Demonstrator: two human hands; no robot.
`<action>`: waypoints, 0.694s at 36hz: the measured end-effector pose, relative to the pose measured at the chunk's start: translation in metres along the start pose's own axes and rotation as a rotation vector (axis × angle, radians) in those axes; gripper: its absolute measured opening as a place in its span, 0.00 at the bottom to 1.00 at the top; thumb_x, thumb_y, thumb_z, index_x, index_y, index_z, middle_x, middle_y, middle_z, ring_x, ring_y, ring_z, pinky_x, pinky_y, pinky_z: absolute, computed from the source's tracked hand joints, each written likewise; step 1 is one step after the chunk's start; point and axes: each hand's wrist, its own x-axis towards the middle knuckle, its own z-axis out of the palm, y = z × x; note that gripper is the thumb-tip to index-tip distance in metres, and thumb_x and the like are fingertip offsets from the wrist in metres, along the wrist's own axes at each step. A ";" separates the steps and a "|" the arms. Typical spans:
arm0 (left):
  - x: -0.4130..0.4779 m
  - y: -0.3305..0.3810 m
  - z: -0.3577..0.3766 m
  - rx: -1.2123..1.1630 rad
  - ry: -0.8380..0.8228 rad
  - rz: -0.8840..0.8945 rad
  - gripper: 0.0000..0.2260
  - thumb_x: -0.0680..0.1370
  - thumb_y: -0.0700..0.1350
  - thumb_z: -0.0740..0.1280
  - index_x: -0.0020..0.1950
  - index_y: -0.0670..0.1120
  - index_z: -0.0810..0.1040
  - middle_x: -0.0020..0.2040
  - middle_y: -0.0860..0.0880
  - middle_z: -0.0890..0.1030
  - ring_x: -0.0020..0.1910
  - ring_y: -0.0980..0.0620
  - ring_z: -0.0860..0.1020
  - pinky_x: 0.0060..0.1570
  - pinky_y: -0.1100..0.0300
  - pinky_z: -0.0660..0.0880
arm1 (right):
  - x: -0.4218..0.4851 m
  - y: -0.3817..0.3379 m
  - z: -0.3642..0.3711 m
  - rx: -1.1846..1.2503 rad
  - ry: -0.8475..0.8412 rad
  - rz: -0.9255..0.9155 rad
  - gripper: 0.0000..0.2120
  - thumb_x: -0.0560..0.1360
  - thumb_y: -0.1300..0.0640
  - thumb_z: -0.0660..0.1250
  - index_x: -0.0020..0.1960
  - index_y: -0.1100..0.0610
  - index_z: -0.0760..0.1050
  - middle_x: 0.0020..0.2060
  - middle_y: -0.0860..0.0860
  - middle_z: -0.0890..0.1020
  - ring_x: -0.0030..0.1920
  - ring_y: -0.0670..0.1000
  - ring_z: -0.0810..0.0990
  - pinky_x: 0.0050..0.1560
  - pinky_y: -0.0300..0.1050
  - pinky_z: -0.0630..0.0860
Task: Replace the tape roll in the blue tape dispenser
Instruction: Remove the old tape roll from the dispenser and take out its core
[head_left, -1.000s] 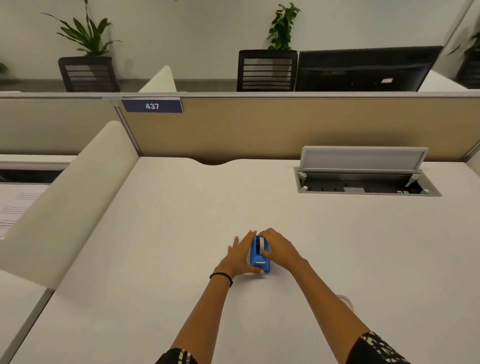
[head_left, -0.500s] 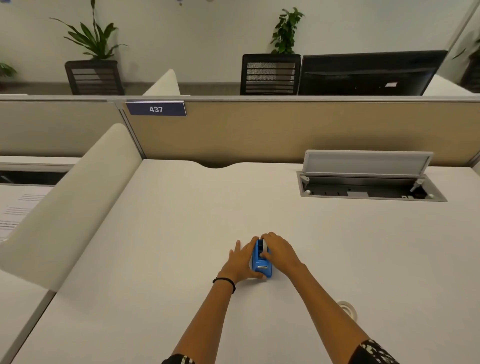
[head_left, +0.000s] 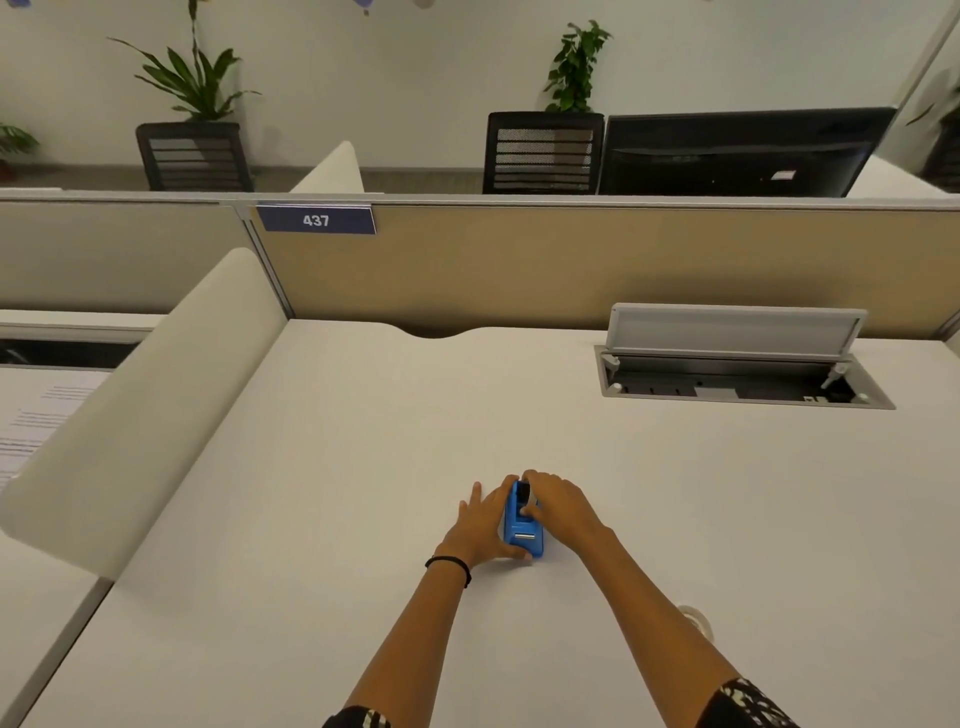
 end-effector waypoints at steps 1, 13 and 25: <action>0.000 0.000 0.000 -0.001 0.000 -0.002 0.48 0.67 0.55 0.74 0.74 0.51 0.43 0.77 0.47 0.52 0.75 0.40 0.40 0.71 0.39 0.42 | 0.000 0.000 -0.001 0.004 -0.004 -0.003 0.13 0.75 0.58 0.65 0.56 0.62 0.69 0.53 0.59 0.80 0.50 0.58 0.78 0.50 0.47 0.74; -0.001 0.001 -0.001 -0.005 0.002 -0.009 0.48 0.67 0.54 0.74 0.74 0.51 0.43 0.77 0.47 0.52 0.75 0.41 0.40 0.72 0.40 0.42 | -0.003 0.003 -0.005 0.011 -0.008 -0.055 0.11 0.75 0.58 0.64 0.55 0.60 0.70 0.52 0.58 0.80 0.47 0.55 0.78 0.46 0.44 0.72; -0.004 0.003 -0.002 0.001 0.001 0.004 0.48 0.68 0.53 0.74 0.74 0.50 0.42 0.76 0.47 0.53 0.75 0.40 0.40 0.71 0.39 0.41 | -0.003 0.002 -0.012 -0.059 0.000 -0.093 0.15 0.76 0.56 0.64 0.60 0.60 0.68 0.56 0.58 0.78 0.53 0.57 0.78 0.53 0.47 0.74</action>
